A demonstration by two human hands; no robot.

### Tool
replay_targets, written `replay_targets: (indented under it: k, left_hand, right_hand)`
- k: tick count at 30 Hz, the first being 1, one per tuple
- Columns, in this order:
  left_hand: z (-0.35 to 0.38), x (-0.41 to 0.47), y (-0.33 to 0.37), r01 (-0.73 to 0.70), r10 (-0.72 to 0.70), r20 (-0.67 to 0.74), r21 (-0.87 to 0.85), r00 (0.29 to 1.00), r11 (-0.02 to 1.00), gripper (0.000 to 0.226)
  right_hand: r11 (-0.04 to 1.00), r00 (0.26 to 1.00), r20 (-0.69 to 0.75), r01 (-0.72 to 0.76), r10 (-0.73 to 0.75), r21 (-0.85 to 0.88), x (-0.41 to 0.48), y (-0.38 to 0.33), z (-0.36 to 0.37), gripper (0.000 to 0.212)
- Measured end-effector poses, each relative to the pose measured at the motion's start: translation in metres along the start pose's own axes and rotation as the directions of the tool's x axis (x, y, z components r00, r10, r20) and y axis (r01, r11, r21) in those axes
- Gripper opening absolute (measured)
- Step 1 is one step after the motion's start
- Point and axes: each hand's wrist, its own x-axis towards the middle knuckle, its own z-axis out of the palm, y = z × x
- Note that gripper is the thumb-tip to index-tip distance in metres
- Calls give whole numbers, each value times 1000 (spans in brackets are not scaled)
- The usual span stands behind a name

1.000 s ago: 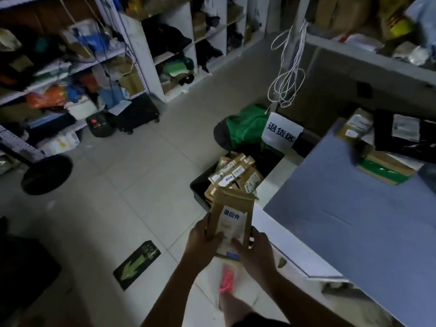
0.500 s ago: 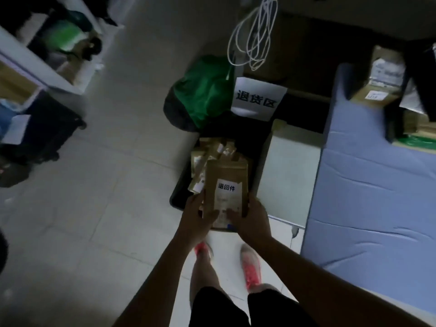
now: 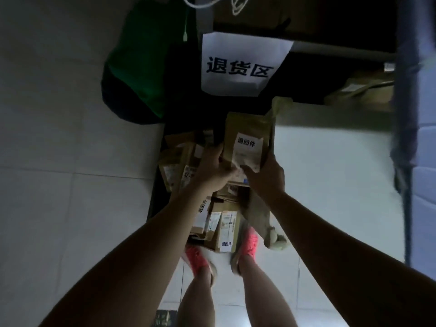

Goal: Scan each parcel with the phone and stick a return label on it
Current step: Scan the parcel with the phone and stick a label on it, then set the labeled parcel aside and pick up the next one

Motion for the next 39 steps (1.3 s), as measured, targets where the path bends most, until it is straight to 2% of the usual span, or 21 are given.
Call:
replay_targets:
  k: [3, 7, 9, 12, 14, 16, 18, 20, 24, 26, 28, 34, 36, 39]
  left_hand:
    - [5, 32, -21, 61, -62, 30, 60, 998, 996, 48]
    - [17, 42, -51, 98, -114, 80, 184, 990, 978, 56]
    - [29, 42, -63, 103, -112, 19, 258, 994, 961, 50]
    - [36, 43, -63, 78, -57, -73, 315, 996, 946, 47]
    - [33, 37, -56, 36, -4, -102, 316, 995, 948, 35]
    - [20, 23, -44, -8, 63, -148, 342, 987, 940, 22]
    - [1, 8, -28, -80, 156, -155, 410, 976, 908, 23]
    - [-20, -8, -4, -118, 198, -112, 499, 974, 859, 31]
    - [-59, -46, 71, -227, 348, -43, 683, 937, 694, 51]
    - [-73, -67, 118, -244, 351, 14, 745, 936, 620, 61]
    - [-79, -86, 162, -262, 361, 39, 759, 932, 596, 64]
    - [-62, -116, 290, -393, 525, 141, 825, 839, 406, 60]
    - [-48, -114, 323, -407, 532, 150, 818, 833, 407, 61]
    - [-22, -99, 358, -399, 483, 131, 764, 866, 507, 60]
  right_hand:
    - [986, 1000, 20, 6, -3, -168, 23, 4, 22, 90]
    - [952, 986, 93, -106, 138, -286, 35, 17, 46, 88]
    - [947, 981, 113, -120, 160, -297, 35, 25, 56, 92]
    - [955, 991, 80, -79, 106, -286, 33, 33, 67, 86]
    - [961, 996, 42, -62, 75, -268, 27, 33, 66, 77]
    - [968, 997, 64, -32, 49, -248, 14, 27, 60, 70]
    - [971, 995, 96, 19, 4, -240, -5, 14, 43, 69]
    - [971, 994, 92, 85, -66, -221, -26, -1, 18, 68]
    - [955, 988, 65, 150, -137, -257, -69, -35, -52, 67]
    - [932, 976, 38, 214, -213, -293, -93, -53, -91, 67]
    - [912, 962, -4, 258, -274, -317, -118, -67, -131, 67]
    - [914, 947, -173, 195, -269, -357, -148, -86, -251, 64]
    - [927, 942, -202, 193, -267, -322, -141, -86, -291, 65]
    - [948, 938, -231, 201, -259, -247, -116, -81, -343, 62]
